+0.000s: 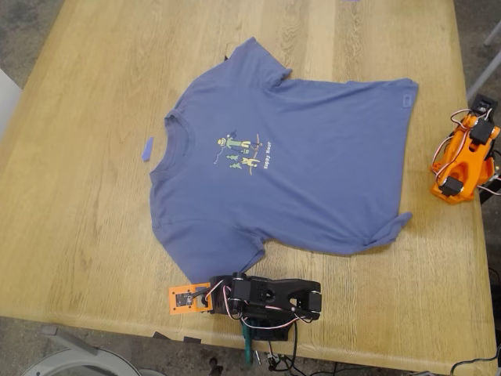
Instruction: Fold a T-shirt
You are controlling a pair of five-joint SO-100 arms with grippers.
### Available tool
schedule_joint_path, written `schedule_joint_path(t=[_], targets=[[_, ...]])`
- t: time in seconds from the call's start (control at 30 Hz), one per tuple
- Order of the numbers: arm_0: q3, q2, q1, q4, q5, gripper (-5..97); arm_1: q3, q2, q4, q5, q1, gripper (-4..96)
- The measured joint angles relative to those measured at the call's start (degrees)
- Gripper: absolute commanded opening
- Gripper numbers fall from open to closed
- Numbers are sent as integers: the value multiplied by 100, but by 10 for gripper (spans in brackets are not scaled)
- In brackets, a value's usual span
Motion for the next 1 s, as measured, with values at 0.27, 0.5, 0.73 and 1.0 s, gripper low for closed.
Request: schedule_joint_path(t=[0.27,0.5,0.73,1.0], targets=[[0,0,281,0,18,-1,0,0,0,-26,158,2],[0,0,281,0,18,-1,0,0,0,-26,158,2],[0,0,281,0,18,-1,0,0,0,-26,158,2],[0,0,281,0,18,-1,0,0,0,-26,158,2]])
